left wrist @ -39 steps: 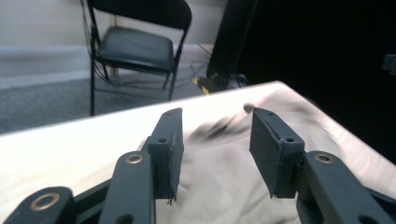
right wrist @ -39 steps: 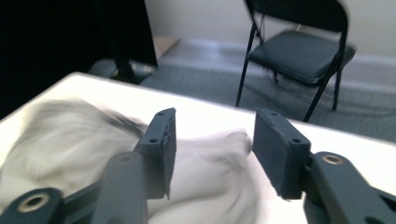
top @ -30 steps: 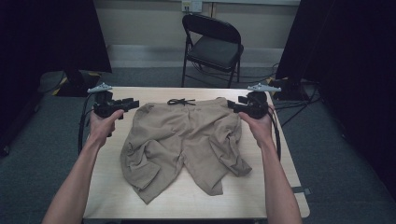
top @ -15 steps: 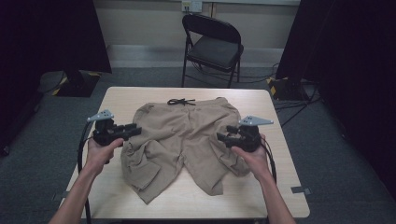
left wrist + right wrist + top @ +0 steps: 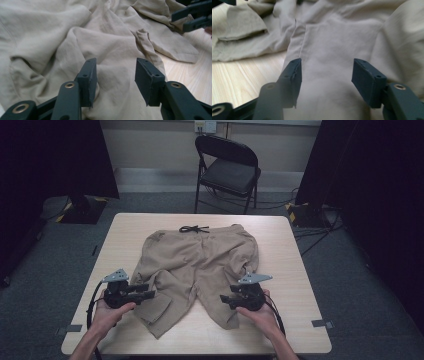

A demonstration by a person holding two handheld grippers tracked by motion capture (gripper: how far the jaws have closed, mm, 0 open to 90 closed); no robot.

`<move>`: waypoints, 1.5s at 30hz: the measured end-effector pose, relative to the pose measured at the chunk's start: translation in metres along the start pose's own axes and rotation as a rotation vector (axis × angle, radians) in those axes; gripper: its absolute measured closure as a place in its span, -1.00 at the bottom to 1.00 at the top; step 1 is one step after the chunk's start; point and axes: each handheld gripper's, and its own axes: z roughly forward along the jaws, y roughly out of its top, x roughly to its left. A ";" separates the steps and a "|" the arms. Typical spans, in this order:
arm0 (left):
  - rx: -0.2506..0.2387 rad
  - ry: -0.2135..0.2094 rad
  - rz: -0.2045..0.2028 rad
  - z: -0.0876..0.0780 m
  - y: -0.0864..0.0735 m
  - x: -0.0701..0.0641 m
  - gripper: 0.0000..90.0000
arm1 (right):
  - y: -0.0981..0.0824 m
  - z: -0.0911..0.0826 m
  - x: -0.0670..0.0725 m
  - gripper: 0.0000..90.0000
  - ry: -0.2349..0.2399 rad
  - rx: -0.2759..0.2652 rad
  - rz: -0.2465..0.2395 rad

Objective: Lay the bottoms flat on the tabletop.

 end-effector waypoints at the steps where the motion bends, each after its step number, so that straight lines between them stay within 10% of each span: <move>1: 0.006 0.008 -0.002 0.002 -0.003 -0.001 0.03 | -0.004 0.006 0.000 -0.14 0.010 0.012 0.003; 6: 0.064 0.031 0.018 0.011 -0.011 -0.003 -0.09 | -0.009 0.024 0.004 -0.21 0.017 0.066 -0.036; 9: 0.083 0.045 0.049 0.014 -0.014 -0.002 0.59 | -0.010 0.037 0.010 -0.25 0.011 0.093 -0.072; 12: 0.049 0.031 0.021 0.010 -0.015 0.004 0.83 | -0.010 0.041 0.013 -0.21 -0.005 0.093 -0.099; 17: -0.011 0.048 -0.018 -0.007 -0.015 0.016 0.95 | -0.009 0.040 0.012 0.46 -0.072 0.087 -0.136; 22: -0.031 0.056 -0.039 -0.018 -0.018 0.026 0.97 | -0.012 0.032 -0.007 0.96 -0.044 0.087 -0.062; 38: -0.031 0.054 -0.054 -0.025 -0.023 0.035 0.96 | -0.041 -0.021 -0.048 0.89 -0.144 0.095 0.028; 45: -0.021 0.037 -0.050 -0.019 -0.021 0.033 0.95 | -0.025 -0.017 -0.018 0.44 -0.071 0.031 -0.009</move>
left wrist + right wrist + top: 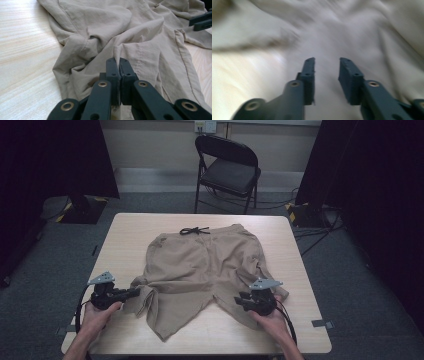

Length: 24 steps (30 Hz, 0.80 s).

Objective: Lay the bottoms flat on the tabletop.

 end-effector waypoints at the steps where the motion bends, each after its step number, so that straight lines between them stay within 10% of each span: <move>1: 0.000 -0.001 -0.002 0.001 0.000 0.000 0.95 | 0.013 0.002 0.016 0.39 0.062 -0.038 -0.010; 16: 0.017 -0.001 -0.022 0.006 -0.002 0.004 0.90 | 0.047 0.092 0.142 0.06 0.447 0.063 -0.168; 24: 0.025 0.003 -0.032 0.008 -0.002 0.006 0.89 | 0.051 0.113 0.171 -0.09 0.469 0.097 -0.224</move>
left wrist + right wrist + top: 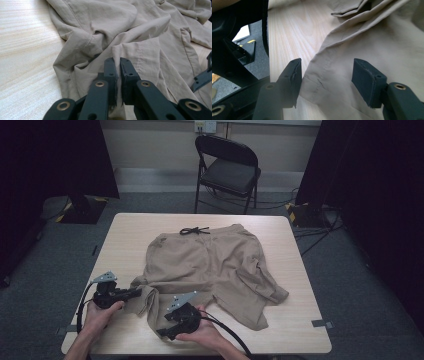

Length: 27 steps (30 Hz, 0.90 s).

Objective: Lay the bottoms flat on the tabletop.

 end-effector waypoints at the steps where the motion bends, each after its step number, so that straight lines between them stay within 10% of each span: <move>1: 0.000 0.000 0.000 0.000 0.000 0.000 0.88 | 0.000 0.001 0.001 -0.09 0.004 0.001 0.002; 7: 0.000 -0.001 -0.003 0.001 0.000 0.000 0.87 | -0.005 0.007 0.006 0.10 -0.015 0.008 -0.042; 12: -0.001 0.005 -0.004 -0.001 0.000 0.001 0.87 | -0.010 -0.002 0.001 0.85 -0.057 0.005 -0.007; 27: -0.041 -0.076 -0.001 -0.009 0.002 -0.006 0.68 | -0.058 -0.103 -0.013 0.93 -0.121 -0.061 0.092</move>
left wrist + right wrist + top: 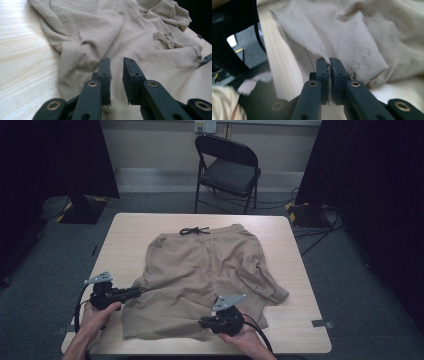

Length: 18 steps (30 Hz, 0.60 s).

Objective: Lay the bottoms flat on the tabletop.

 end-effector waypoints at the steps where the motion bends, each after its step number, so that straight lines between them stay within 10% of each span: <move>1: 0.010 -0.003 0.002 0.002 0.000 -0.002 0.64 | -0.006 -0.004 0.001 0.93 -0.003 0.011 -0.004; 4: 0.053 -0.005 0.023 0.011 -0.001 -0.007 0.55 | -0.017 -0.008 0.005 0.90 0.018 0.029 -0.006; 5: 0.061 -0.007 0.025 0.013 -0.001 -0.008 0.46 | -0.020 -0.008 0.007 0.56 0.017 0.040 -0.008; 9: 0.115 0.014 0.041 0.025 -0.003 -0.011 0.39 | -0.013 -0.010 0.007 0.26 0.023 0.016 -0.007; 13: 0.146 0.047 0.065 0.032 -0.008 -0.011 0.34 | 0.005 -0.010 0.003 0.36 0.016 -0.038 -0.018; 18: 0.151 0.044 0.062 0.031 -0.010 -0.015 0.27 | 0.010 0.022 -0.011 0.39 -0.040 0.025 -0.031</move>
